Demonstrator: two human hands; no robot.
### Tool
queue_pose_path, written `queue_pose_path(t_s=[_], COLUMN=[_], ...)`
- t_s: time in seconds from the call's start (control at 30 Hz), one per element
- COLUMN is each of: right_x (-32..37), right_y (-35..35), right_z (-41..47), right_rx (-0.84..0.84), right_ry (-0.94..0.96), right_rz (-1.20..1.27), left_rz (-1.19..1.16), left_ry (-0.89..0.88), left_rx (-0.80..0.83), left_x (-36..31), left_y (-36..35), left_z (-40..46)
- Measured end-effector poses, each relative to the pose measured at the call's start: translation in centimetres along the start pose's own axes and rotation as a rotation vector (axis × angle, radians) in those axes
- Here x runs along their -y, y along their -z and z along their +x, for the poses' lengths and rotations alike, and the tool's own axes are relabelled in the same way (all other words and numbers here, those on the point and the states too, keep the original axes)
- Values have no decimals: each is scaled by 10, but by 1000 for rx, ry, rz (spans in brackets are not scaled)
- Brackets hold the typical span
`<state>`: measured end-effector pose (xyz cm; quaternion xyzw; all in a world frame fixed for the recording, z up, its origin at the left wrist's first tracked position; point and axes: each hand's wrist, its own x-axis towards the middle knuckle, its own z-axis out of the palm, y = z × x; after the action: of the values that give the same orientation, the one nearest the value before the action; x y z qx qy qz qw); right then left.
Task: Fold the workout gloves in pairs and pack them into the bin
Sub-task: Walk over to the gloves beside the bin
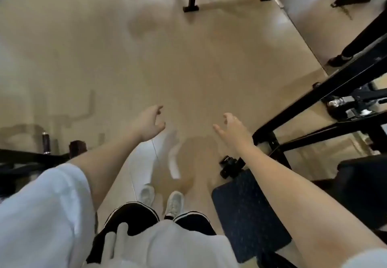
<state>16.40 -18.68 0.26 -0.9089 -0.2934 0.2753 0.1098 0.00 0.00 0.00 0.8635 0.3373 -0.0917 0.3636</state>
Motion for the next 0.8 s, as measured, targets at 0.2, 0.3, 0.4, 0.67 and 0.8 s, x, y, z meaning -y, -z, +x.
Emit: queue_pose_path(t_s=[0.2, 0.3, 0.4, 0.67, 0.8], right_x=[34, 72, 114, 236, 288], right_y=[-13, -19, -25, -23, -5], right_z=[20, 44, 75, 182, 248], right_rx=[117, 193, 250, 337, 345], right_ry=[8, 105, 165, 310, 304], right_rz=[88, 97, 109, 65, 80], left_rz=[-121, -275, -487, -626, -650], left_ry=[130, 242, 373, 473, 500], left_rx=[-118, -218, -365, -541, -517], left_x=[33, 59, 83, 137, 159], left_y=[6, 25, 52, 138, 184], left_z=[-9, -6, 5, 73, 138])
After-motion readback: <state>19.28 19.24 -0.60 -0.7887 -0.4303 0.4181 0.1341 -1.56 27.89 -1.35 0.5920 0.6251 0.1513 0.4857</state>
